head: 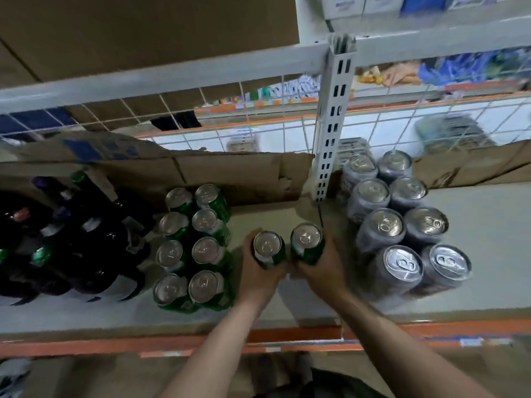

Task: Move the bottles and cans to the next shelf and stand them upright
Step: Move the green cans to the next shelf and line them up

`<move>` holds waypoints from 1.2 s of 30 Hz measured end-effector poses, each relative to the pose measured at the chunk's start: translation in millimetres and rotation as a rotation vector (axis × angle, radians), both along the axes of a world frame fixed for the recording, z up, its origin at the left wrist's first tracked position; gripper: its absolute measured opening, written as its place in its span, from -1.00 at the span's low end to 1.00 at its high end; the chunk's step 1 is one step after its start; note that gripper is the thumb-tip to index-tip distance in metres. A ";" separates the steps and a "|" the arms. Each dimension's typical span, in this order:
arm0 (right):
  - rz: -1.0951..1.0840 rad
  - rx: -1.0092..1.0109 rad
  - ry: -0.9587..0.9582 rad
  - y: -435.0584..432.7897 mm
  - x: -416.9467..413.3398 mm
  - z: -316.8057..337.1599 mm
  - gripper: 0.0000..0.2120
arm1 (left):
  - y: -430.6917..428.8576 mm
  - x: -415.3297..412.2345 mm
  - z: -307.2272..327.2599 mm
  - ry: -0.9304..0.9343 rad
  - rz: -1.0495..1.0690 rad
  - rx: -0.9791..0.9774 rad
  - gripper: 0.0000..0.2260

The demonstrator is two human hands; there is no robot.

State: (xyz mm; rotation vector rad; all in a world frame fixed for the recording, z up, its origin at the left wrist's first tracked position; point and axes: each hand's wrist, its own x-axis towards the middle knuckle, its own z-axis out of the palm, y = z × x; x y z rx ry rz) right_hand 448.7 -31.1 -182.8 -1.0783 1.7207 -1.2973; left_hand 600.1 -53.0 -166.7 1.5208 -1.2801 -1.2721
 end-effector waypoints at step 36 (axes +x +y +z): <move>-0.090 0.195 0.153 -103.3 6.6 5.9 -0.46 | -113.1 -37.4 -18.6 -0.239 0.151 -0.051 -0.39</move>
